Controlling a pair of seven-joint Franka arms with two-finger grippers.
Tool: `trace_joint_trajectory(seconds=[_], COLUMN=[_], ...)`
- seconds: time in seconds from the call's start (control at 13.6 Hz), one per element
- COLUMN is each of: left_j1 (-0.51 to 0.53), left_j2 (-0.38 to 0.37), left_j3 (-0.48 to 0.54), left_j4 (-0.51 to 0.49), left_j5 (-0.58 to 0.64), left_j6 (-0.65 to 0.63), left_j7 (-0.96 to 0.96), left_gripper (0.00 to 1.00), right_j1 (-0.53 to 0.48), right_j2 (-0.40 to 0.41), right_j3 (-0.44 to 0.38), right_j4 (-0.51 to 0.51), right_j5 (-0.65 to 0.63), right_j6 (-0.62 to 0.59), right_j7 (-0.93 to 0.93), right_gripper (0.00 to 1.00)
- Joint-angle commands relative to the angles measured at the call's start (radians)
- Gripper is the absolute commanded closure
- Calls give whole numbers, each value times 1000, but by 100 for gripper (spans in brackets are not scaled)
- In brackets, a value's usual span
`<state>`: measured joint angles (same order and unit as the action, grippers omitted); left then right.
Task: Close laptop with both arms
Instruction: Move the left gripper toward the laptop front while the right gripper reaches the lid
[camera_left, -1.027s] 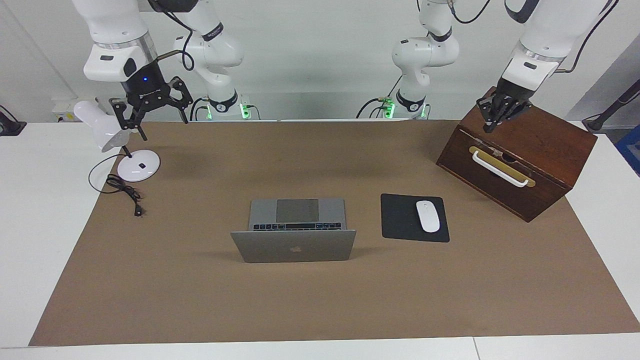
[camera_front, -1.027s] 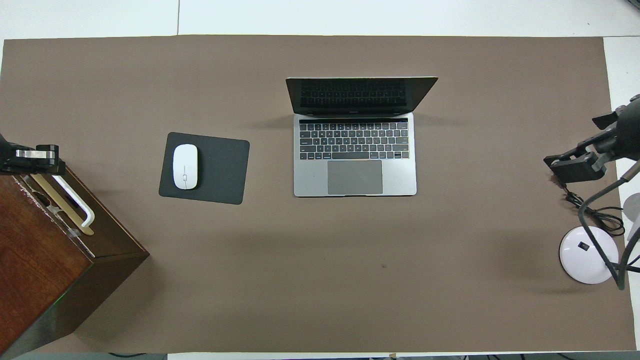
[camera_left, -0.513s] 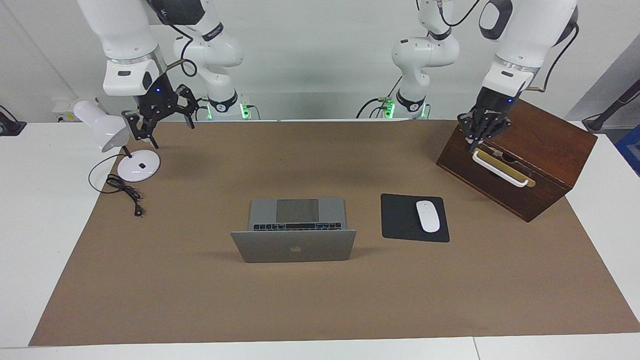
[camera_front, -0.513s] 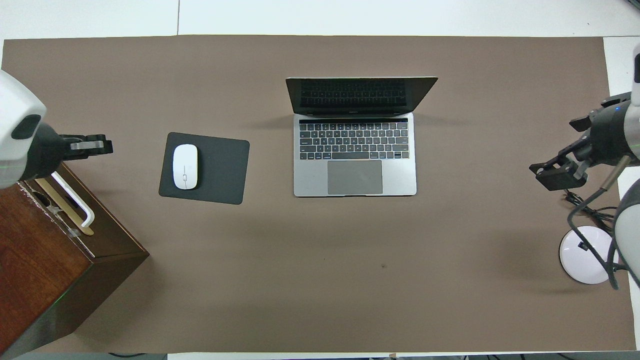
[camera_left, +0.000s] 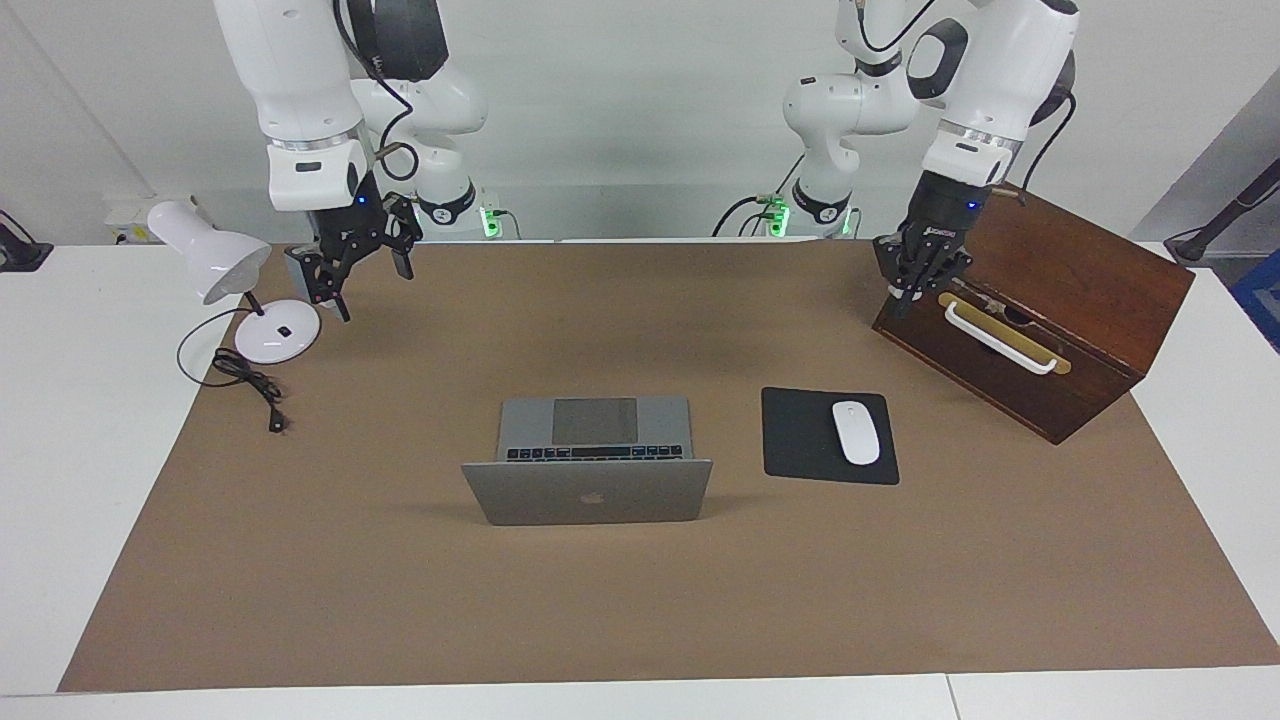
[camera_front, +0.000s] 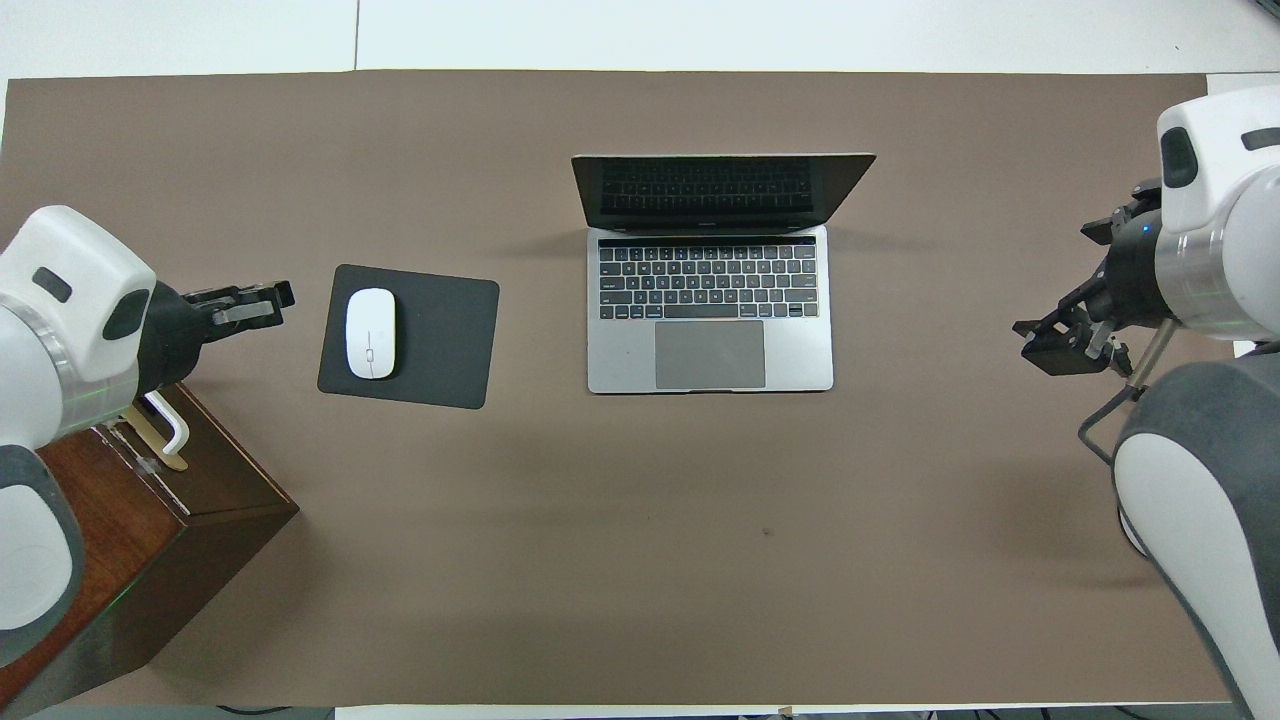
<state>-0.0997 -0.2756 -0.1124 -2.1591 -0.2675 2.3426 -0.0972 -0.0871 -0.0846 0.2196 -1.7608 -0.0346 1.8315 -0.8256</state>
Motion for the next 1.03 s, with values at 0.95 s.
trace_joint_trajectory(seconds=[0.95], left_j1=[-325], left_j2=[62], left_j3=[10], left_j4=[-373], left_j5=[-26], left_j6=[711], left_j7=[2], left_gripper=[100], right_j1=[-42], right_j2=[87], right_j3=[165], right_j4=[-48], right_j5=[7], right_j6=[213], right_j7=[-287], right_gripper=[0])
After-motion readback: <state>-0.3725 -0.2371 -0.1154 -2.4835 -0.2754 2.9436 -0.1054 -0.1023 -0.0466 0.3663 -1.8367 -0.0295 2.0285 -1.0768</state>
